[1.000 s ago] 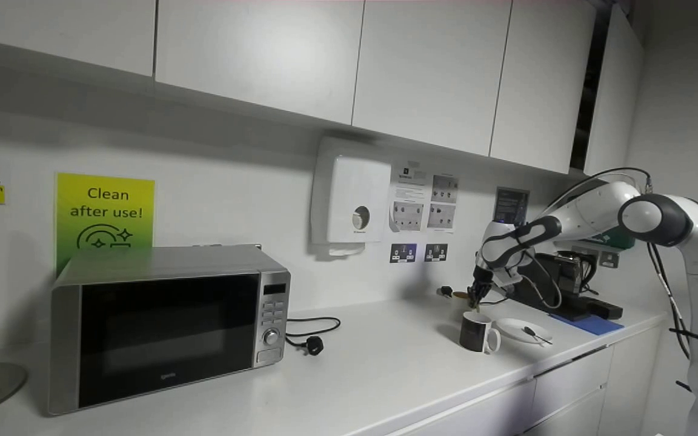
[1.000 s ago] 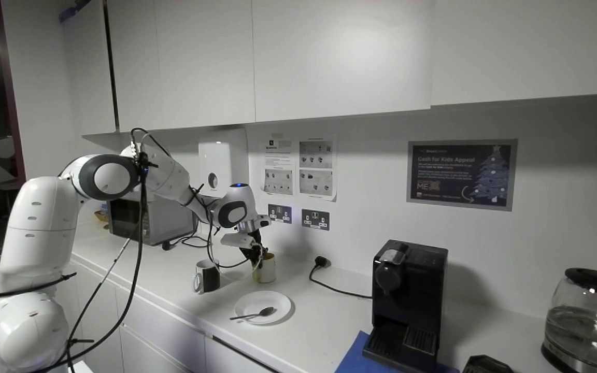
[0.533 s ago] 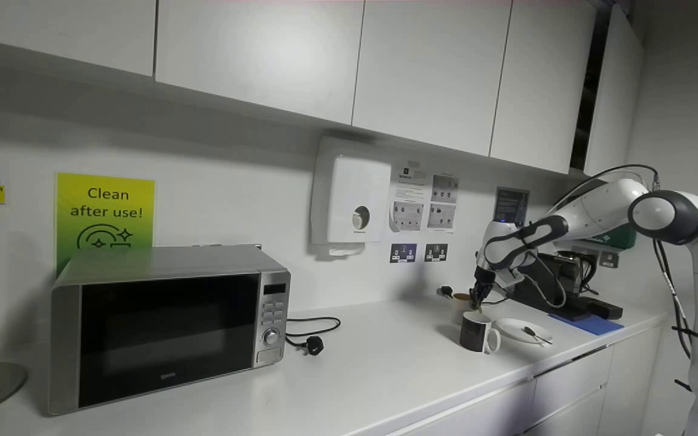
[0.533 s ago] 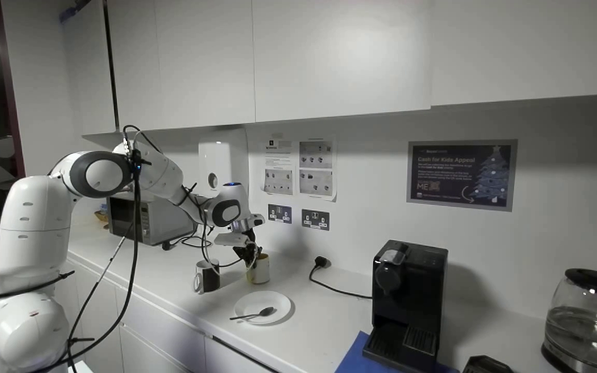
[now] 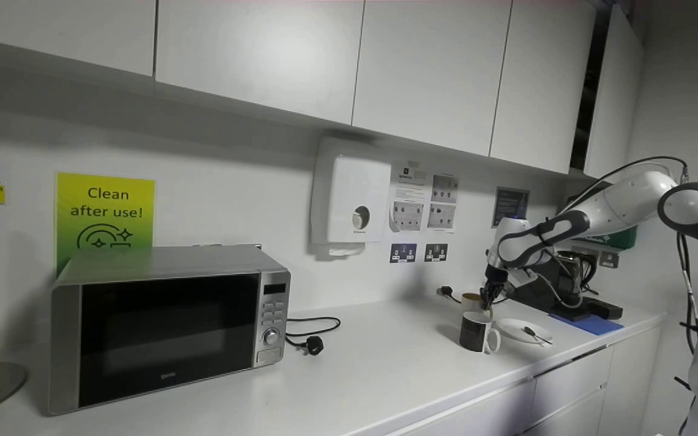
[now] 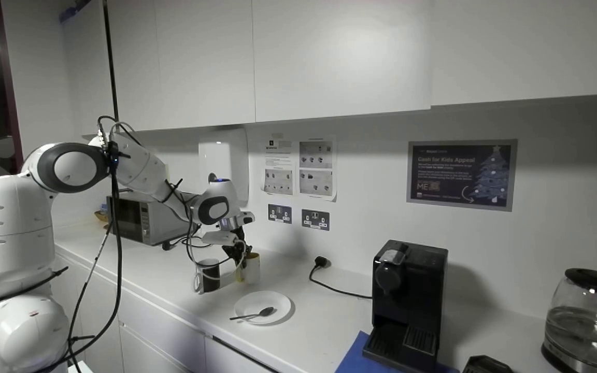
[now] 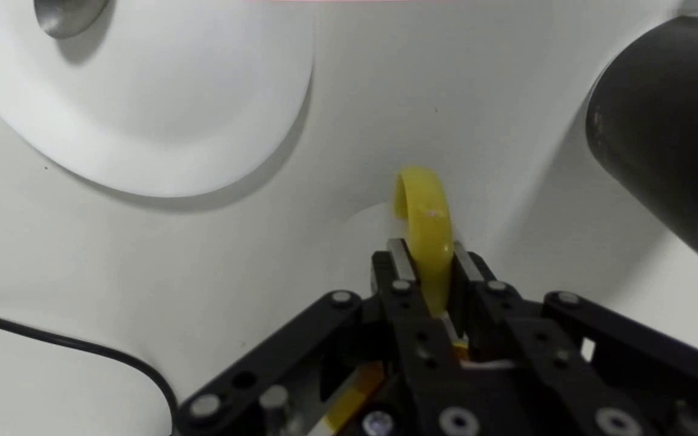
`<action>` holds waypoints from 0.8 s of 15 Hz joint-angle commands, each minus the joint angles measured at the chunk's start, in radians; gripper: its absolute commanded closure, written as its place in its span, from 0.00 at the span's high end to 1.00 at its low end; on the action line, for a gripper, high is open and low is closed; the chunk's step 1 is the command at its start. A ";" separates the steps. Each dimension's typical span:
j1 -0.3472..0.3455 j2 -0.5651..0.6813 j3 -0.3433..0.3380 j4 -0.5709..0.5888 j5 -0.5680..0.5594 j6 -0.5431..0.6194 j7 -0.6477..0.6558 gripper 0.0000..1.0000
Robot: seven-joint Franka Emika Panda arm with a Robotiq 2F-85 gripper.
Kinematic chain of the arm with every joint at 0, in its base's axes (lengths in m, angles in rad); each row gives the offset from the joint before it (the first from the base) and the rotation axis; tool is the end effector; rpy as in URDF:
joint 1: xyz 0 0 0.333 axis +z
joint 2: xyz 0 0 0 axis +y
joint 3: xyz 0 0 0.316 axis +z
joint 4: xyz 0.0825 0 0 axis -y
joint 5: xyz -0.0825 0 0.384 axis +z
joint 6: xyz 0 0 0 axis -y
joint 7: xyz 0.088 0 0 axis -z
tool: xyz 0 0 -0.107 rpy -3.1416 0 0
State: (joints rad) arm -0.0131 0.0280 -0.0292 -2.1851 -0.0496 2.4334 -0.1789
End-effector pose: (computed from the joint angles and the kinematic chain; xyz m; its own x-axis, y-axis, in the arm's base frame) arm 0.5570 -0.0237 0.3974 0.9627 0.1744 0.2071 0.1613 -0.9838 0.0786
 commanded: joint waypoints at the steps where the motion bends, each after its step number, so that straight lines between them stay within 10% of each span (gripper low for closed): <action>1: -0.007 -0.129 -0.001 -0.107 -0.047 0.032 0.022 0.04; 12: -0.040 -0.318 0.010 -0.255 -0.283 0.027 0.100 0.04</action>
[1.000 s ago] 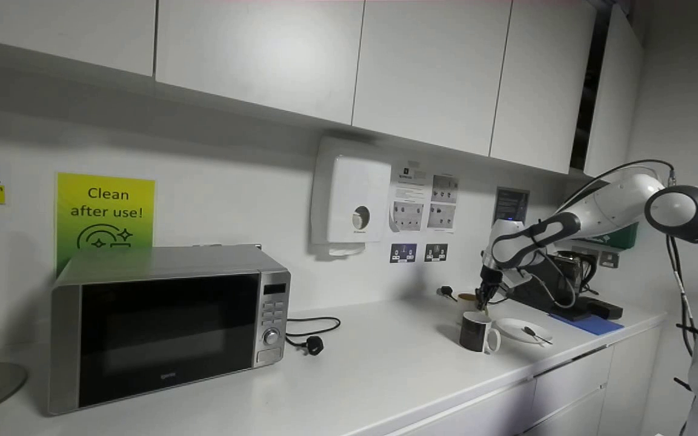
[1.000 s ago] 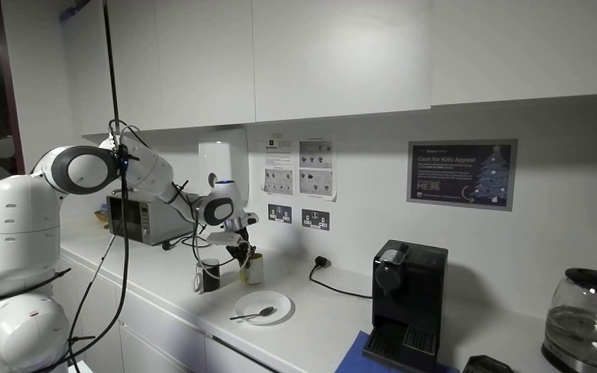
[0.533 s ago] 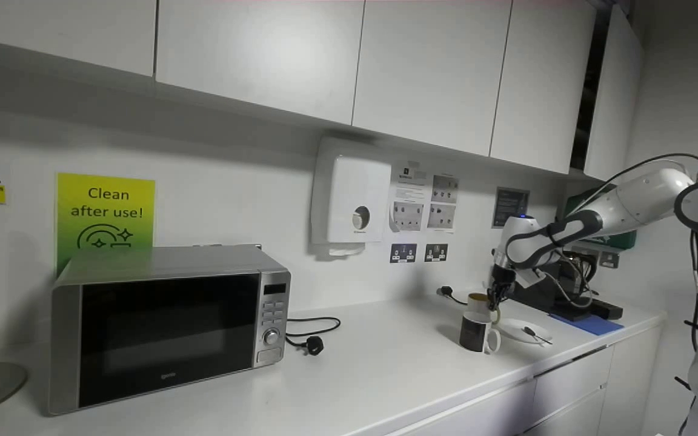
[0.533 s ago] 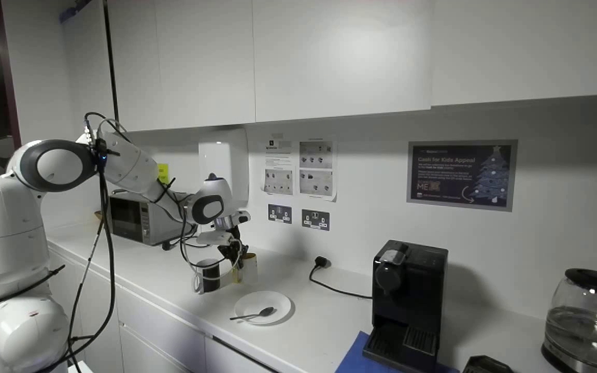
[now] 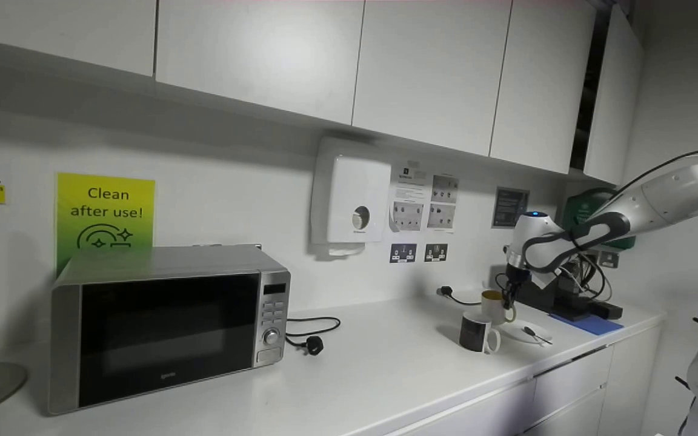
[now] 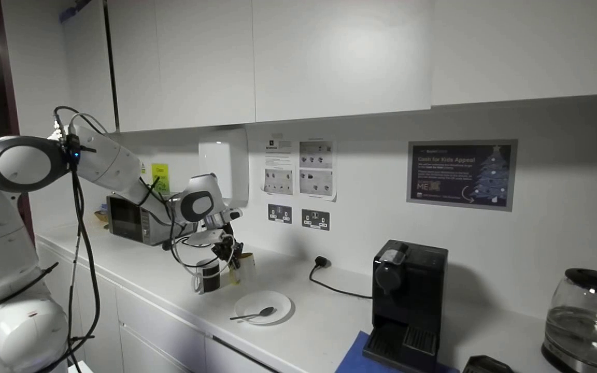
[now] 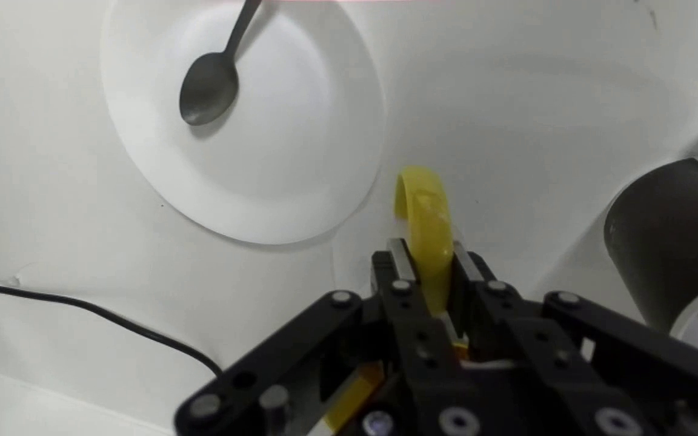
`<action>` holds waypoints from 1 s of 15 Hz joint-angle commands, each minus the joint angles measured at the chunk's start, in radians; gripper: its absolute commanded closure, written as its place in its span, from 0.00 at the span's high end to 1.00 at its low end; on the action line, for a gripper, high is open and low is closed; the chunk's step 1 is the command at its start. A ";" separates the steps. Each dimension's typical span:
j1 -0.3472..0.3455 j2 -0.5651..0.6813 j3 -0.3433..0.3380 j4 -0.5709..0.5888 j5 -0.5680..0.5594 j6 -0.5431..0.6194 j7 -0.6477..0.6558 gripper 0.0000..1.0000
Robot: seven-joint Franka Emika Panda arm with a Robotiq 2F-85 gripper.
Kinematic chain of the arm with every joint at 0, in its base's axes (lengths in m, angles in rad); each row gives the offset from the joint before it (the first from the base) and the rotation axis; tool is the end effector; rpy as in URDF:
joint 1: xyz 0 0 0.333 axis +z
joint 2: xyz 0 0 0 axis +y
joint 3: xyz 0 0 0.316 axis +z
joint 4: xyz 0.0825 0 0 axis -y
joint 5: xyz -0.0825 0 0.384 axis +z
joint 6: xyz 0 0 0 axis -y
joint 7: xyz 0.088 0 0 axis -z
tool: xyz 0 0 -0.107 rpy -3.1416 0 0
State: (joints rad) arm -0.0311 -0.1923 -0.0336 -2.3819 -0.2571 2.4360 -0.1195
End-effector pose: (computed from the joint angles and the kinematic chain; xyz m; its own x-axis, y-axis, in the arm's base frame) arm 0.4916 -0.0327 0.4211 0.9486 0.2460 0.1991 0.1997 -0.9534 0.2263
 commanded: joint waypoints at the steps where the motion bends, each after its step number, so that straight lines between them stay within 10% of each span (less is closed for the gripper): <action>1: -0.023 -0.113 0.019 -0.067 -0.101 0.022 0.050 0.04; 15: -0.010 -0.193 0.116 -0.094 -0.258 -0.012 0.121 0.04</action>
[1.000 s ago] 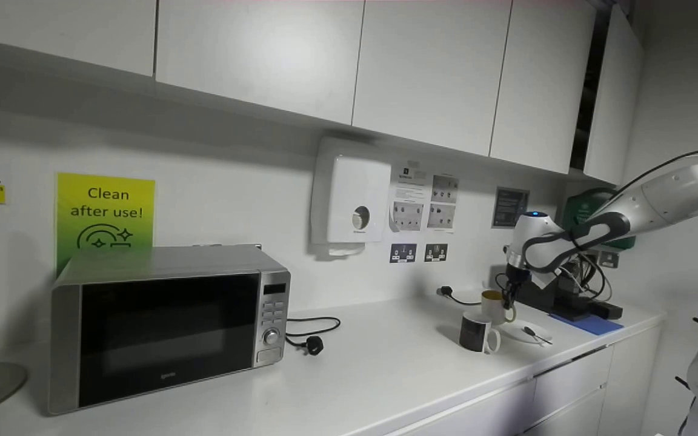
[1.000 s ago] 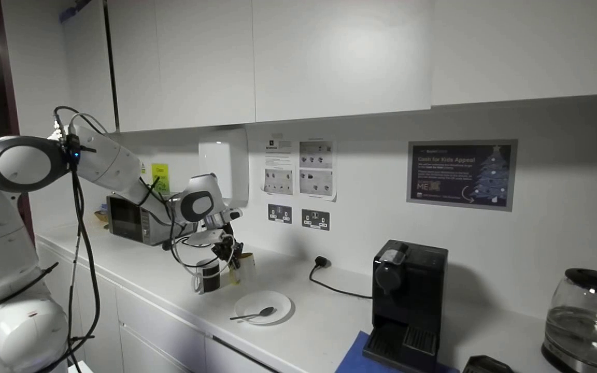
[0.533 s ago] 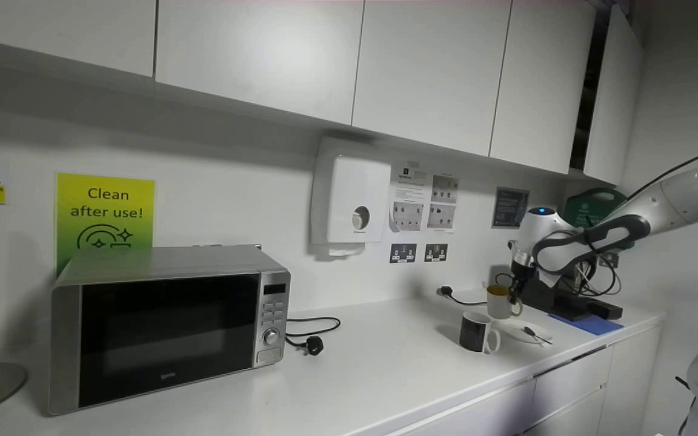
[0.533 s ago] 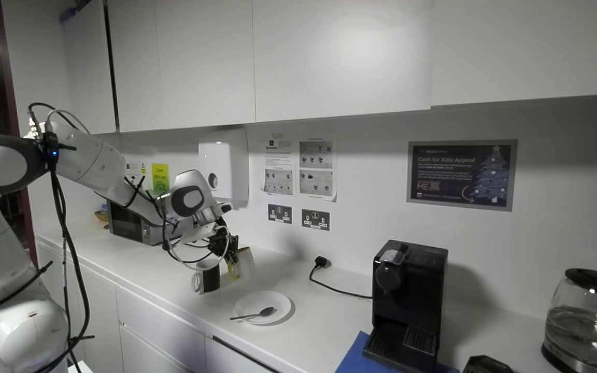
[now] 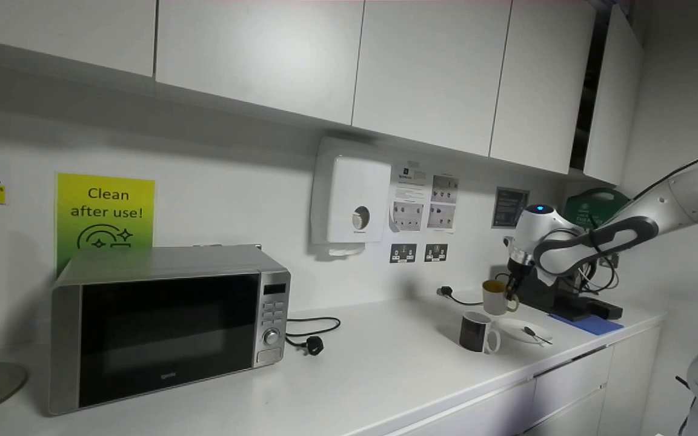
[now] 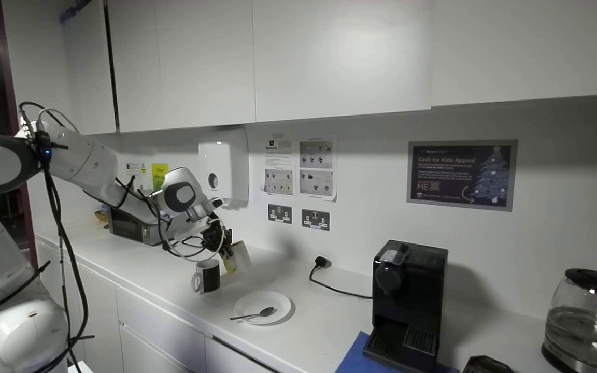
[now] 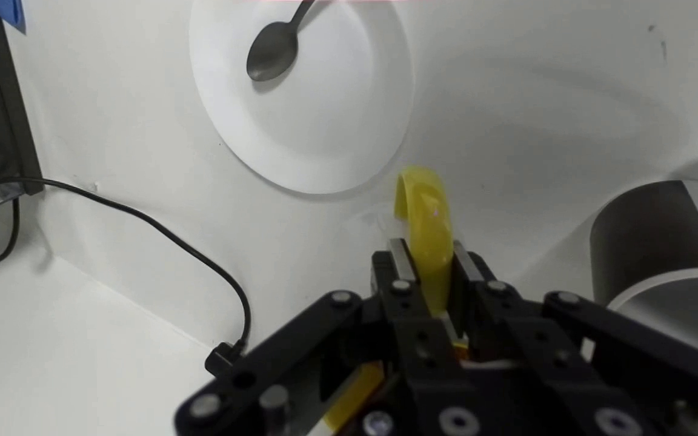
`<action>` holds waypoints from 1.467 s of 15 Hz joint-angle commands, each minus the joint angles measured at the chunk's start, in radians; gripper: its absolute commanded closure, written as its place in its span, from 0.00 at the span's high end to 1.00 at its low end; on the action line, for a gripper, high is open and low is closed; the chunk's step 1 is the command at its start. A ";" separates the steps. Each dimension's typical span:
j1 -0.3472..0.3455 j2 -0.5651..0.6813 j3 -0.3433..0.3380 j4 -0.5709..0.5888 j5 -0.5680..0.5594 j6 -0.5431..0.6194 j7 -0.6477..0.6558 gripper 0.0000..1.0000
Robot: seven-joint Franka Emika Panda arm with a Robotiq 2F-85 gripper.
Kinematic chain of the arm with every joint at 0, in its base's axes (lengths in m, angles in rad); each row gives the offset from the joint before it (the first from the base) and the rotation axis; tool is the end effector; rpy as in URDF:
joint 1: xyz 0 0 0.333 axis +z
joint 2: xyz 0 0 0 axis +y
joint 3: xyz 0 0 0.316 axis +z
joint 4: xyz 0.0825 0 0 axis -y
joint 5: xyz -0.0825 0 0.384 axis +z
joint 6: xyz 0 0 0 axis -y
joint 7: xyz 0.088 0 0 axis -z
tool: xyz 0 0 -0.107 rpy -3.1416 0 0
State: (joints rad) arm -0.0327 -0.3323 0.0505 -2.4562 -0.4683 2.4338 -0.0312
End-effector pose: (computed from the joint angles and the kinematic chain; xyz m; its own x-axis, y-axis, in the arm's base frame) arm 0.4616 0.0077 0.4521 0.8959 0.3878 0.2168 0.2786 -0.8705 0.4056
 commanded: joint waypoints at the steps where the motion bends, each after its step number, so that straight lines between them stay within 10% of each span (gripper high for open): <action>1: -0.008 -0.051 0.043 -0.021 -0.058 -0.013 0.037 0.04; 22: 0.060 -0.040 0.151 -0.008 -0.298 -0.181 0.105 0.04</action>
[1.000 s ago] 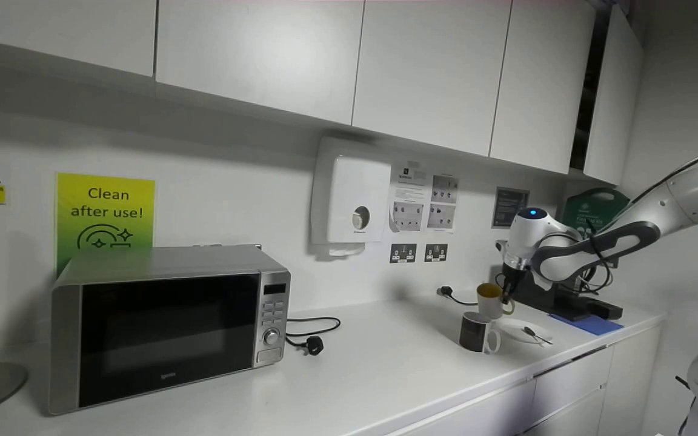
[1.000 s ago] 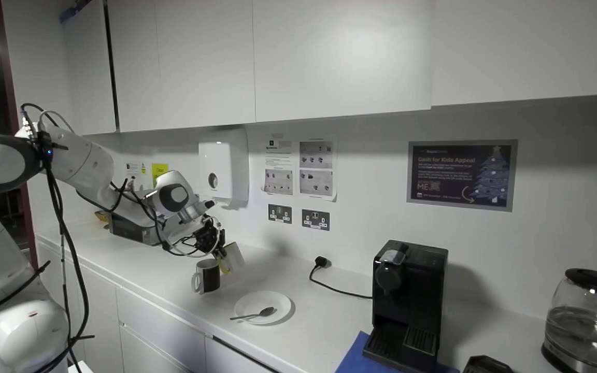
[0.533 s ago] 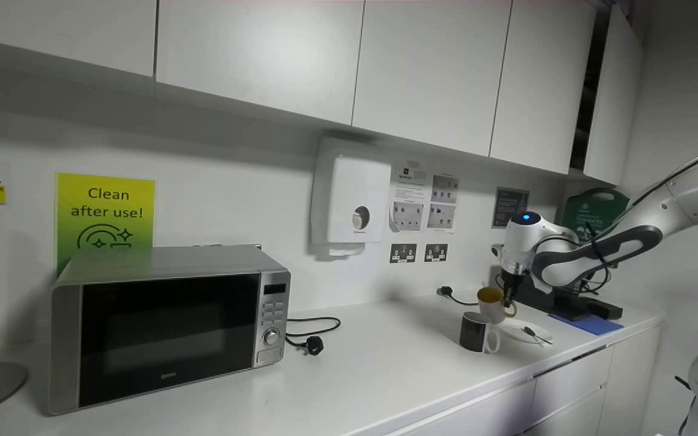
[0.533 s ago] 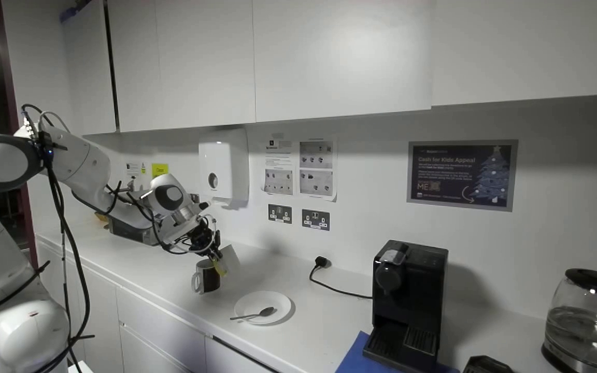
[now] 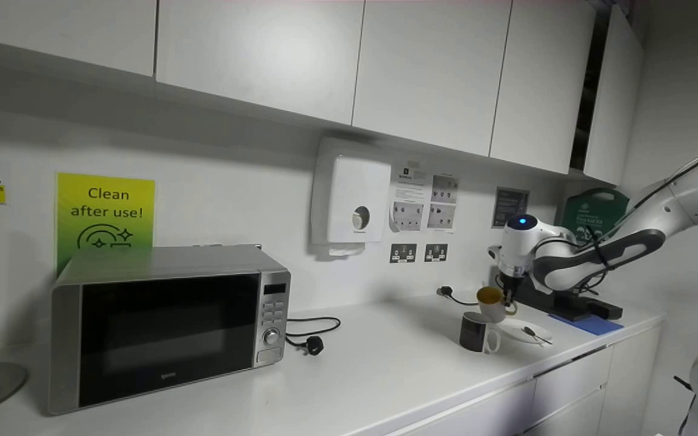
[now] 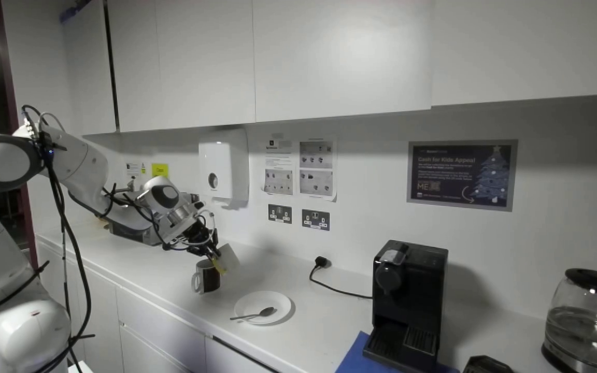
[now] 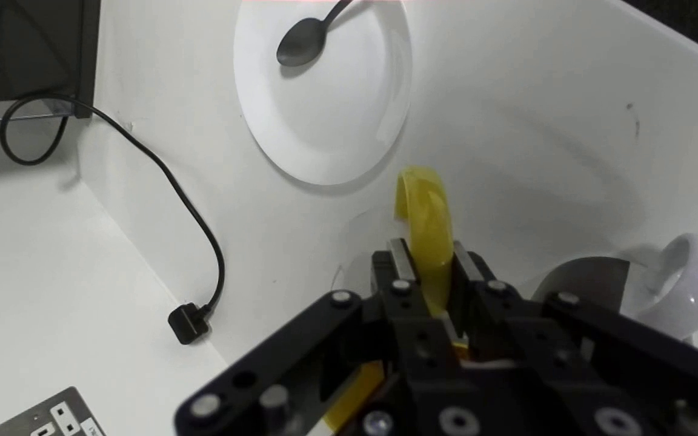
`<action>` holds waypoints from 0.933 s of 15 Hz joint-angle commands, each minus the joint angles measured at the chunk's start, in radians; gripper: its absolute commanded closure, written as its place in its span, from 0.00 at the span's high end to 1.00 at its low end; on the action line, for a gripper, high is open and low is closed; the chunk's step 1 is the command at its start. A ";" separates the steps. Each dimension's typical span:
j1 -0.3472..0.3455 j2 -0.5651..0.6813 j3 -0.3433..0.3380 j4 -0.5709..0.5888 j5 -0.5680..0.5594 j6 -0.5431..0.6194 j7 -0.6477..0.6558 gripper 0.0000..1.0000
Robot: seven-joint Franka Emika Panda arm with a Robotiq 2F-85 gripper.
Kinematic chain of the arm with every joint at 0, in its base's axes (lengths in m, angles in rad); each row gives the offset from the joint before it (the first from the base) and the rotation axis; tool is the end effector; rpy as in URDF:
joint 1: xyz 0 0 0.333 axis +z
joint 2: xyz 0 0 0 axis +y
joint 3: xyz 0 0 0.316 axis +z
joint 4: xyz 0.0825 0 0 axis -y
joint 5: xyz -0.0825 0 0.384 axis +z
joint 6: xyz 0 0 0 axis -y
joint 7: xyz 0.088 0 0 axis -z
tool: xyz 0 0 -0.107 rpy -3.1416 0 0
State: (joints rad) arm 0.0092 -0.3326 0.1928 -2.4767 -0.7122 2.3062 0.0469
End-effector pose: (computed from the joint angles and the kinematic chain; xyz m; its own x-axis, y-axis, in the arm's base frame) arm 0.4426 0.0786 0.4305 0.8205 0.5713 0.0196 0.4505 -0.6674 0.5930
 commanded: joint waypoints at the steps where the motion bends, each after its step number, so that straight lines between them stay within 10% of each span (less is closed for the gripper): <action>1: 0.024 -0.037 0.011 0.016 -0.062 -0.058 0.026 0.04; 14: 0.088 -0.009 0.035 0.077 -0.154 -0.212 0.014 0.04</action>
State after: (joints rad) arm 0.0793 -0.3322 0.2198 -2.4378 -0.8174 2.1608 0.0469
